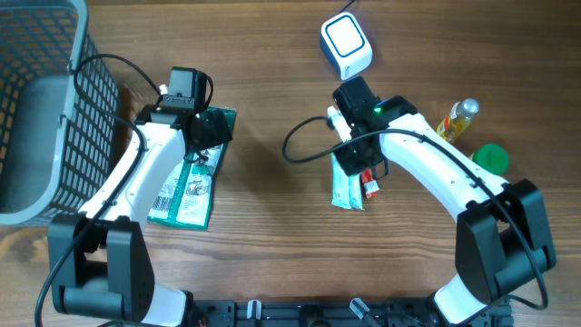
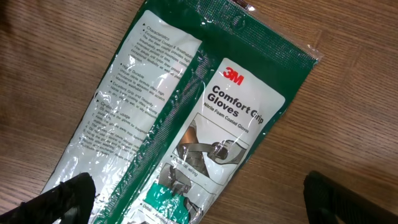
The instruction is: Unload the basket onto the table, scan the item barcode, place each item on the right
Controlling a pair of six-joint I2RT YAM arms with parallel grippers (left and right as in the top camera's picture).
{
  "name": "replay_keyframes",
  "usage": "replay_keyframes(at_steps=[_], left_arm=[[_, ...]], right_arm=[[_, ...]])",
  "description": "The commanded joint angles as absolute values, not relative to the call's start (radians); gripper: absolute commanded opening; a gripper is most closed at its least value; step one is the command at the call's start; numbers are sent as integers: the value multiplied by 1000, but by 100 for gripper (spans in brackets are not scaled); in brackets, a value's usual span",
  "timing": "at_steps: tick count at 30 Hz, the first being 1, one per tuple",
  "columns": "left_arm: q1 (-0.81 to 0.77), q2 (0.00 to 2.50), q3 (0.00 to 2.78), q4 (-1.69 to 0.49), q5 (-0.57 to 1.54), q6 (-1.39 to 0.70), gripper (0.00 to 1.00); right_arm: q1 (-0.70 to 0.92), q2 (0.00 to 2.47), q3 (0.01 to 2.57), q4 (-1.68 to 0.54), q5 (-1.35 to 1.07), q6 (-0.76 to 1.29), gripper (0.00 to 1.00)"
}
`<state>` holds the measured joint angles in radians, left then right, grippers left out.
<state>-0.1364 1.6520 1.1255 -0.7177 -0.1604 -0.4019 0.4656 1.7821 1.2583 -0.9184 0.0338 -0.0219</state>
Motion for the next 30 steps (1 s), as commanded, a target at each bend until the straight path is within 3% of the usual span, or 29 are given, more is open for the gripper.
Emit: replay_keyframes(at_steps=[1, 3, 6, 10, 14, 25, 30], left_arm=[[-133, 1644, 1133, -718, -173, -397, 100], [-133, 1644, 1133, -718, -173, -397, 100], [-133, 1644, 1133, -718, -173, -397, 100], [-133, 1644, 1133, -718, -173, -397, 100], [-133, 1644, 1133, -718, -173, -397, 100], [-133, 1644, 1133, -718, -173, -397, 100], [-133, 1644, 1133, -718, -173, -397, 100]], right_arm=[[463, 1791, 1288, -885, 176, 82, 54], [463, 1791, 1293, -875, 131, 101, 67], [463, 1791, 1293, -872, 67, 192, 77], [464, 1791, 1293, -863, -130, 300, 75], [480, 1791, 1287, -803, -351, 373, 65], [620, 1798, 1235, -716, -186, 500, 64], [649, 1812, 1182, -688, -80, 560, 59]])
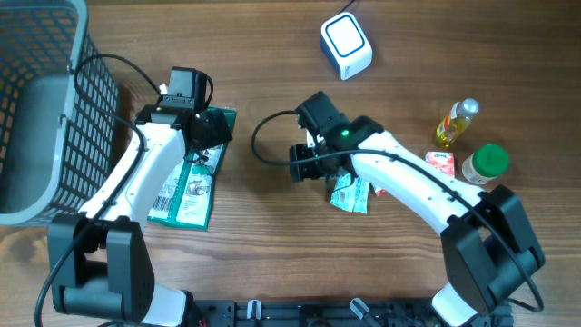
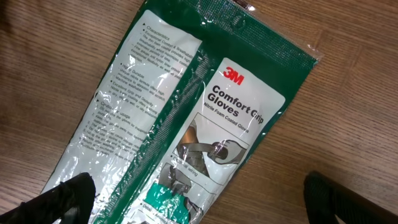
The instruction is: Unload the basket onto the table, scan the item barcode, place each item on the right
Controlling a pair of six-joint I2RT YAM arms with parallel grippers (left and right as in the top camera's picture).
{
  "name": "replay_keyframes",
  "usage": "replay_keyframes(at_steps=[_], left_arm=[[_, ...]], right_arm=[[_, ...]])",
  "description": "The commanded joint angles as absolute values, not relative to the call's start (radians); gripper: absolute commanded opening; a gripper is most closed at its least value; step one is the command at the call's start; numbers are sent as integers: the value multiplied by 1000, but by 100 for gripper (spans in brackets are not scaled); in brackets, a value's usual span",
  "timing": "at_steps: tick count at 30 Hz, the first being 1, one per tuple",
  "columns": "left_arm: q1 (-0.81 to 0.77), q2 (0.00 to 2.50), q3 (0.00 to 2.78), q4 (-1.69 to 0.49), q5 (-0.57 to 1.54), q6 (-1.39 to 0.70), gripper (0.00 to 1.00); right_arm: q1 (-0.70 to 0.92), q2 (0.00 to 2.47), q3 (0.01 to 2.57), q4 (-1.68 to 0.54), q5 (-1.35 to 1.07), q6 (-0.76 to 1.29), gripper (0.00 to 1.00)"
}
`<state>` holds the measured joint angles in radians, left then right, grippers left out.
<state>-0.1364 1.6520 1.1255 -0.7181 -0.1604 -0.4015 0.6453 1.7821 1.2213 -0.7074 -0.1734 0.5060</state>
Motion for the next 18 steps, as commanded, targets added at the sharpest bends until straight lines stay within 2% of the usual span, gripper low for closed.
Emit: replay_keyframes(at_steps=[1, 8, 18], left_arm=[[-133, 1644, 1133, -718, -173, -397, 100], [-133, 1644, 1133, -718, -173, -397, 100], [-133, 1644, 1134, -718, -173, -397, 100]], right_arm=[[648, 1814, 1176, -688, -71, 564, 58], [648, 1841, 1164, -733, 36, 578, 58], [570, 1842, 1164, -948, 274, 575, 59]])
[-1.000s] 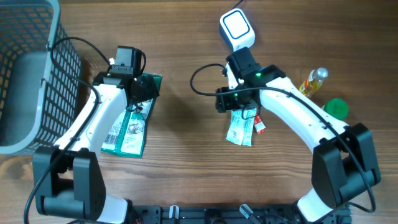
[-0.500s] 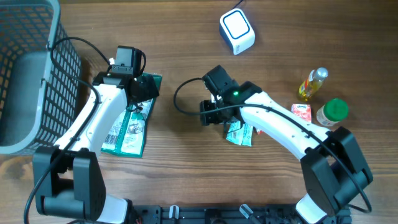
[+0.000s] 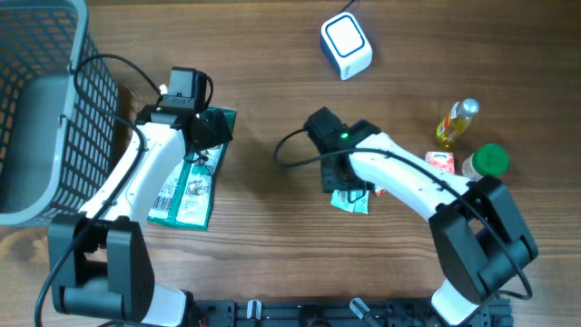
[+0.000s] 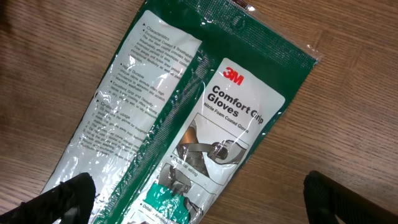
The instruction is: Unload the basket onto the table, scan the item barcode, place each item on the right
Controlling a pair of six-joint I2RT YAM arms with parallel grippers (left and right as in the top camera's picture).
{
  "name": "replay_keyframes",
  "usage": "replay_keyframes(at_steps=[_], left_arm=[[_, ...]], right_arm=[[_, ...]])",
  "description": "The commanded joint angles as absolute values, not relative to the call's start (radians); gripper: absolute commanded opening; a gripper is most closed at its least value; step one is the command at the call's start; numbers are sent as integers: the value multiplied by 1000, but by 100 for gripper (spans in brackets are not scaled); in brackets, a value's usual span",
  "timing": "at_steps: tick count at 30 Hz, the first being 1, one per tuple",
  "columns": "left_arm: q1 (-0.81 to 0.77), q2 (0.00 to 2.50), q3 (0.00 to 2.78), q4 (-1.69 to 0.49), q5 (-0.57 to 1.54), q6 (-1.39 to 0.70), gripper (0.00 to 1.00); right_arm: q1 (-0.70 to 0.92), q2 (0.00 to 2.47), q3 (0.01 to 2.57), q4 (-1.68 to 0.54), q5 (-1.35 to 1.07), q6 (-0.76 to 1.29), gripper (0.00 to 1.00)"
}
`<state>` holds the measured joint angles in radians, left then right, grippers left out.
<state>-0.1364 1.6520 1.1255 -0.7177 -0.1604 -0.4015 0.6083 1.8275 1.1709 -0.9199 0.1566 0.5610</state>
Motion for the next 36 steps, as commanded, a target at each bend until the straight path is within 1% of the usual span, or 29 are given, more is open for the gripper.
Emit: replay_keyframes(at_steps=[1, 4, 7, 9, 11, 19, 23, 25, 27, 29, 31, 32, 33, 36], left_arm=[[-133, 1644, 1133, -718, -173, -397, 100], [-133, 1644, 1133, -718, -173, -397, 100], [-133, 1644, 1133, -718, -173, -397, 100], [-133, 1644, 1133, -718, -173, -397, 100], [-133, 1644, 1133, -718, -173, -397, 100], [-133, 1644, 1134, -718, -173, -397, 100], [-133, 1644, 1133, -718, -173, -397, 100], [-133, 1644, 1134, -718, -173, -397, 100], [-133, 1644, 1133, -718, -173, -397, 100], [-133, 1644, 1133, -718, -173, -397, 100], [-133, 1644, 1133, -718, -173, -397, 100], [-133, 1644, 1134, -718, -173, -397, 100], [-133, 1644, 1133, -718, -173, -397, 100], [-133, 1644, 1133, -718, -173, -397, 100]], right_arm=[[561, 1842, 1164, -952, 273, 575, 59], [525, 1842, 1165, -935, 217, 571, 59], [513, 1842, 1165, -883, 84, 496, 59], [513, 1842, 1168, -864, 4, 471, 56], [513, 1841, 1174, -865, -32, 474, 53], [513, 1821, 1177, -830, -113, 474, 50], [523, 1822, 1177, -778, -258, 474, 41], [537, 1822, 1176, -746, -283, 481, 39], [551, 1824, 1176, -719, -286, 502, 39], [559, 1826, 1176, -705, -286, 501, 29], [566, 1829, 1169, -686, -286, 502, 16], [566, 1829, 1165, -680, -286, 502, 7], [566, 1835, 1160, -672, -282, 506, 4], [566, 1847, 1135, -649, -234, 570, 4]])
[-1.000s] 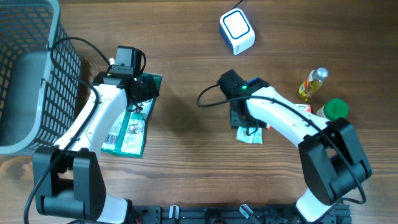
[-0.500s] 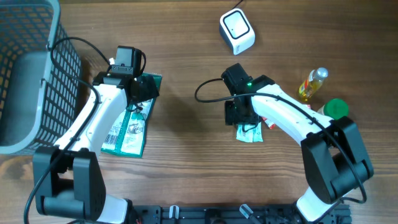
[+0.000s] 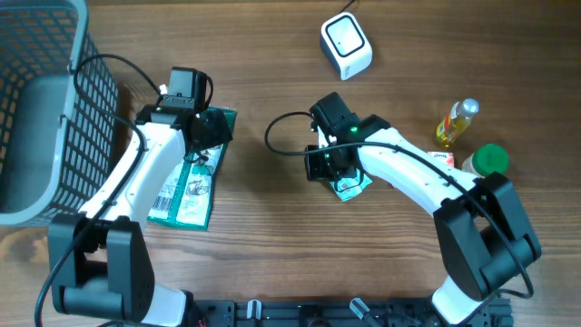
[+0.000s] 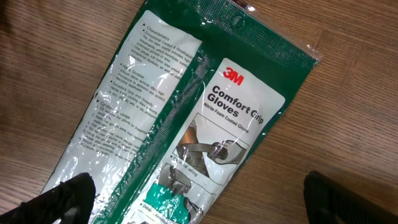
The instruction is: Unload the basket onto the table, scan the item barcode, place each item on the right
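Note:
A green and white 3M gloves packet (image 4: 186,124) lies flat on the wood, also seen under my left arm (image 3: 186,186). My left gripper (image 4: 202,202) hovers over it, open, with black fingertips (image 4: 68,196) wide apart at the bottom corners. A small mint-green pouch (image 3: 352,186) lies at the table's middle, and my right gripper (image 3: 325,166) sits on its left end; the arm hides its jaws. The white scanner (image 3: 346,43) stands at the back.
A grey mesh basket (image 3: 36,118) fills the far left. On the right stand a yellow bottle (image 3: 457,120), a green-lidded jar (image 3: 487,162) and a small red and white box (image 3: 443,158).
My right gripper has moved a little left and towards the back, onto the pouch's left end. The pouch lies about where it did. The left arm and the gloves packet have not moved.
My right gripper first stood just below the scanner, over the stretched-out pouch. Then it was left of the pouch, which lay crumpled. Then it was at the pouch's upper edge, and now at its left end. The left gripper stayed open over the gloves packet throughout.

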Controlling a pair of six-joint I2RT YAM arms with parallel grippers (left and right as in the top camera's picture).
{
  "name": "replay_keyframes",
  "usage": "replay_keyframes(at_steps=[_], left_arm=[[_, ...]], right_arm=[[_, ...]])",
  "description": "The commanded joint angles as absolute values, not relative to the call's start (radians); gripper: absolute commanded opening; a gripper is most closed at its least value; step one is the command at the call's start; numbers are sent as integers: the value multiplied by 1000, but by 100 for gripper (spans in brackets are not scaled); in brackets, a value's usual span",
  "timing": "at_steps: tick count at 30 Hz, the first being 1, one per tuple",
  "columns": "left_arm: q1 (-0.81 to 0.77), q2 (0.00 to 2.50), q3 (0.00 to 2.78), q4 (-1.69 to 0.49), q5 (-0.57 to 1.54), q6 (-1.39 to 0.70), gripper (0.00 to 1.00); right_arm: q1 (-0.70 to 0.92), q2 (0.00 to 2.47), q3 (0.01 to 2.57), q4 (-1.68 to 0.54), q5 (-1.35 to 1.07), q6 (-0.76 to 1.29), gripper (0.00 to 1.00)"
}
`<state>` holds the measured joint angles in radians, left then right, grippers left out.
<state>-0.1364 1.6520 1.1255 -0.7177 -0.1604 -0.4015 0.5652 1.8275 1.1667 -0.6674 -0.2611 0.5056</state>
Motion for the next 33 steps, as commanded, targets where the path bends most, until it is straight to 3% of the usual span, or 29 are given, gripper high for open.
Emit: replay_keyframes(at_steps=[1, 11, 23, 28, 33], left_arm=[[-133, 1644, 1133, -718, -173, -397, 100], [-133, 1644, 1133, -718, -173, -397, 100], [-133, 1644, 1133, -718, -173, -397, 100], [-133, 1644, 1134, -720, -174, -397, 100], [-133, 1645, 1133, -714, -173, -397, 100]], right_arm=[[566, 1853, 1119, -635, -213, 595, 4], [524, 1862, 1034, -588, -106, 614, 4], [360, 1861, 1036, -670, -73, 665, 4], [363, 1818, 1077, -681, -258, 623, 5], [401, 1750, 1087, -612, -414, 603, 14]])
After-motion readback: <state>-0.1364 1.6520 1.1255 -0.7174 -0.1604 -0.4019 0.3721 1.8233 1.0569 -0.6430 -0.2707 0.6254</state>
